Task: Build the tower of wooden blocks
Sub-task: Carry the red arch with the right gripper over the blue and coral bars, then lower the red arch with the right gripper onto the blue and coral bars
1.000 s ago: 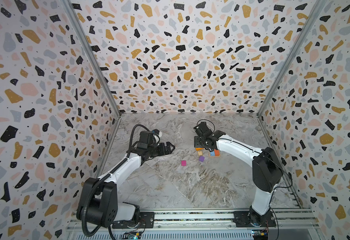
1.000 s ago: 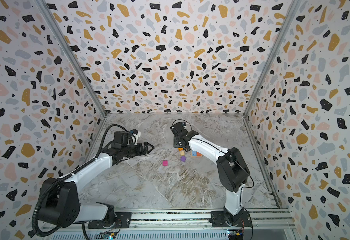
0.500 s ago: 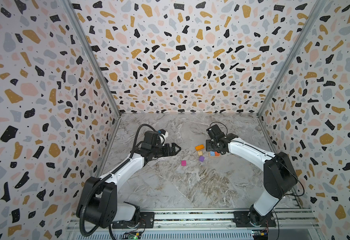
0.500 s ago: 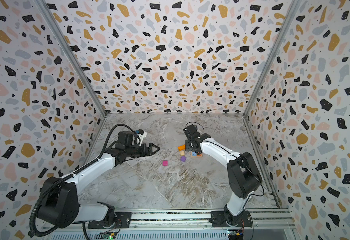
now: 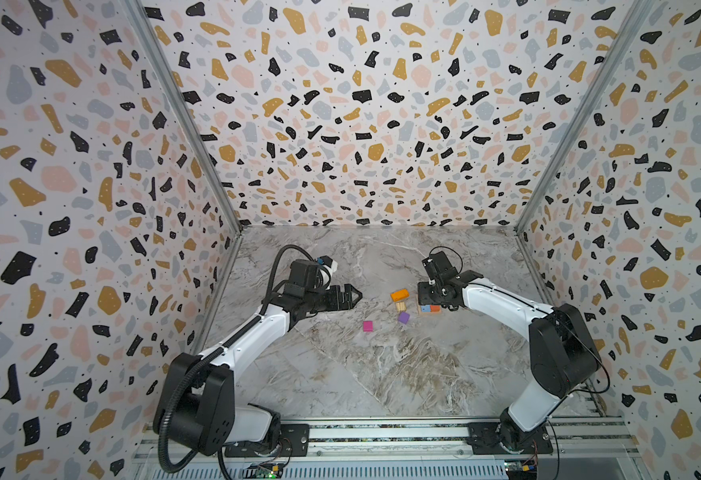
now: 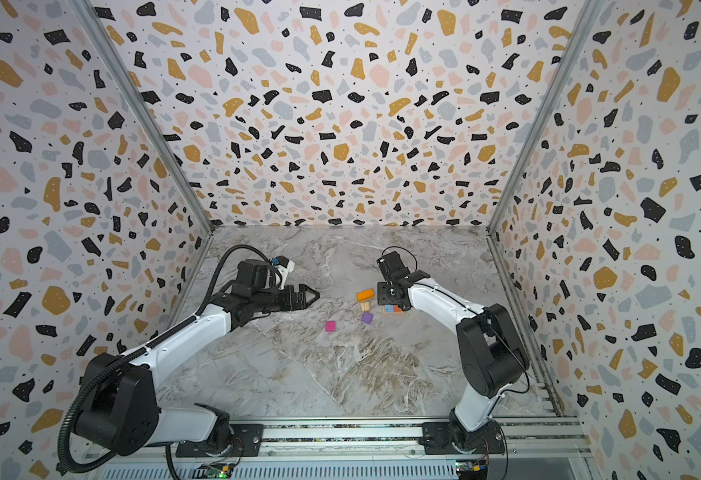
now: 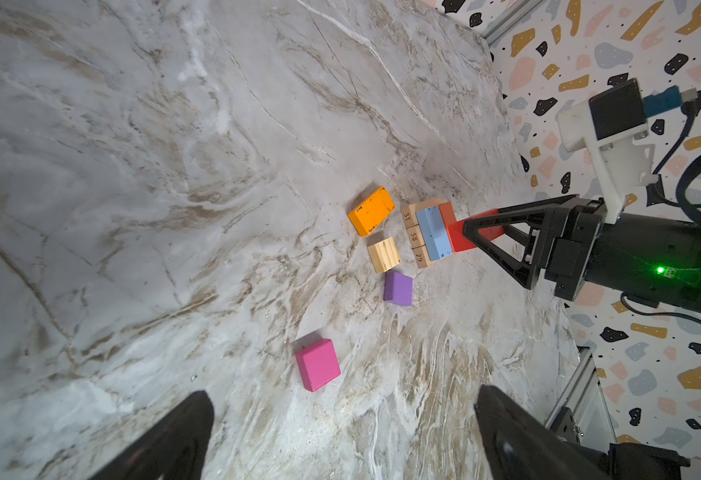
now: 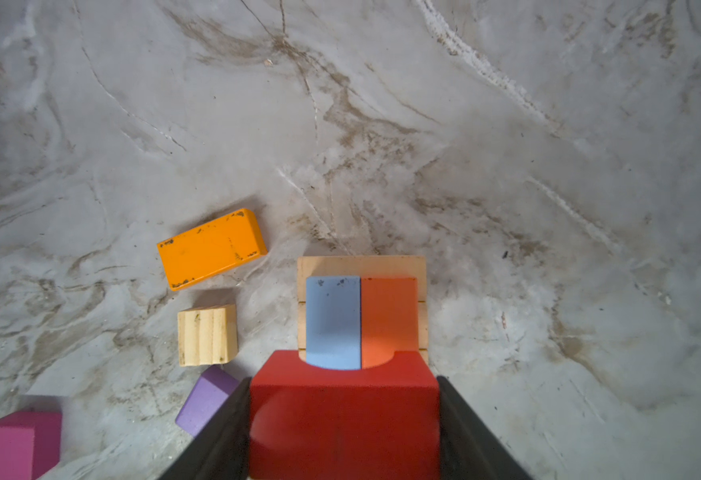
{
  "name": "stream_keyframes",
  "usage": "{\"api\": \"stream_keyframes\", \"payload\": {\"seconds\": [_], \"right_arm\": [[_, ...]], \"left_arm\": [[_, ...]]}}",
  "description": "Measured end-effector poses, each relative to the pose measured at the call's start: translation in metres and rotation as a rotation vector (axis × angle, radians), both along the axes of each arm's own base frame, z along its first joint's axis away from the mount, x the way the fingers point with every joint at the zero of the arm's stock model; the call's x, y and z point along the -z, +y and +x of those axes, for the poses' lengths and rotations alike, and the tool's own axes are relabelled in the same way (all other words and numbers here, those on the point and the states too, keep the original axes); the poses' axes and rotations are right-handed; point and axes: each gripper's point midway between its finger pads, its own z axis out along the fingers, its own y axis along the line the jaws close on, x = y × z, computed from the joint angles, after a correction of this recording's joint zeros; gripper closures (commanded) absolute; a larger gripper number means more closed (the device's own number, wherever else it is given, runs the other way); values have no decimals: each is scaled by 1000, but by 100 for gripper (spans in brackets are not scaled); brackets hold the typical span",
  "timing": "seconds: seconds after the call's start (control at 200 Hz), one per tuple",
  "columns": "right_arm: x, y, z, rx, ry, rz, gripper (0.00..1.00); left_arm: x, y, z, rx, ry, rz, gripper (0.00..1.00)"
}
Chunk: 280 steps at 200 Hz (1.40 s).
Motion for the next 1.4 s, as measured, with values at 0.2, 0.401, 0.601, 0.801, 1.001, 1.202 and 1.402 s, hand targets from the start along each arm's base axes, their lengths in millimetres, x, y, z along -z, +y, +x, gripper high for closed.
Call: {"api": "stream_keyframes", "payload": {"seconds": [0.2,0.401,0.601,0.801,1.001,1.202,1.402], "right_arm": [[-1,-4,4,2,-9,-4,55],[-3,-4,7,2,-23,-1,55],[1,-5,8,1,-31,2,55],[7,-6,6,-2,-27,-2,55],[9,-6,6,-2,-32,2,56],[10,-6,7,-1,-39,6,56],[8,-4,10,0,-53,13,56]], "left_arm": [[0,0,0,1,-1,-1,0],[0,0,0,1,-4,3,0],[0,1,1,0,-11,11,0],[0,1,1,1,-13,13,0],[0,2,2,-1,-13,14,0],[1,2,2,-1,-14,14,0],[0,2,2,-2,-14,15,0]]}}
